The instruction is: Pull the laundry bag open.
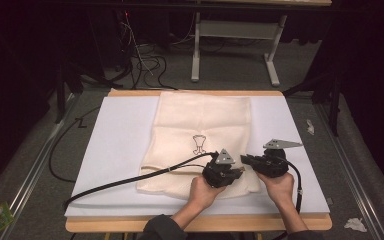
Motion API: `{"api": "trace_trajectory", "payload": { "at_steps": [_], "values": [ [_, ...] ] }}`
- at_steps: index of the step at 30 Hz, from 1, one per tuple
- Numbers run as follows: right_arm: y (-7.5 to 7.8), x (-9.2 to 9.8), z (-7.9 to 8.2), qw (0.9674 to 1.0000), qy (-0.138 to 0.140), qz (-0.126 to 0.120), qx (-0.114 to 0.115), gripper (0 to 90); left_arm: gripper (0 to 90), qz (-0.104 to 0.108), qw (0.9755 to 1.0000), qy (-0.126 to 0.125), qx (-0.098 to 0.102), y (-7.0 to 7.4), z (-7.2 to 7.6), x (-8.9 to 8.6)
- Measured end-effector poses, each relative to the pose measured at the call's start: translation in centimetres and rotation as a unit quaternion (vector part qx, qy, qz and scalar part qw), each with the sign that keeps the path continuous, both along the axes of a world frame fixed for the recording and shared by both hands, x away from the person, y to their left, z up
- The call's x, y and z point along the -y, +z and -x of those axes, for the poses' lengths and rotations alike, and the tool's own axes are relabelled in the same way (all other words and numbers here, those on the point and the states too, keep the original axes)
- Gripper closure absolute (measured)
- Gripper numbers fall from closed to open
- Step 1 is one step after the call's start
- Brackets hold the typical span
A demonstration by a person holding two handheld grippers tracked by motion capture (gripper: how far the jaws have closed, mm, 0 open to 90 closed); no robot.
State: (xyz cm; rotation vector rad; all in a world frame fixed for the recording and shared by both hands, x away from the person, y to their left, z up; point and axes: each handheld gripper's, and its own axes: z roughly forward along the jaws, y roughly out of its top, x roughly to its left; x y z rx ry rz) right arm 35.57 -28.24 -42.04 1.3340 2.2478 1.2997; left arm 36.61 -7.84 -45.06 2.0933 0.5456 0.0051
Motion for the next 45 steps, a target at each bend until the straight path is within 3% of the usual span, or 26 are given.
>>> {"api": "trace_trajectory", "payload": {
  "at_steps": [13,26,29,39,42,45],
  "values": [
    [-0.3,0.5,0.2,1.0,-0.003,0.008,0.002,88.0,86.8,-0.009,0.9999,-0.009,0.006,0.5,0.1,-0.5],
    [-0.1,0.4,0.4,0.9999,0.008,0.01,0.001,88.0,86.8,-0.035,0.9987,-0.011,0.036,1.5,0.6,-1.2],
    [-0.1,0.8,0.4,0.9999,0.008,-0.007,0.003,88.0,86.9,-0.035,0.9985,-0.009,0.04,1.7,0.7,-1.4],
    [-0.1,0.7,0.6,0.9999,0.012,-0.007,0.005,88.1,86.9,-0.047,0.9976,-0.011,0.049,1.9,0.9,-1.8],
    [-0.1,1.1,0.6,0.9996,0.013,-0.023,0.004,88.1,86.9,-0.032,0.9988,-0.007,0.038,1.9,0.7,-2.3],
    [-0.1,1.1,0.6,0.9996,0.013,-0.023,0.006,88.1,86.9,-0.036,0.9986,-0.005,0.038,1.8,0.7,-2.6]
  ]
}}
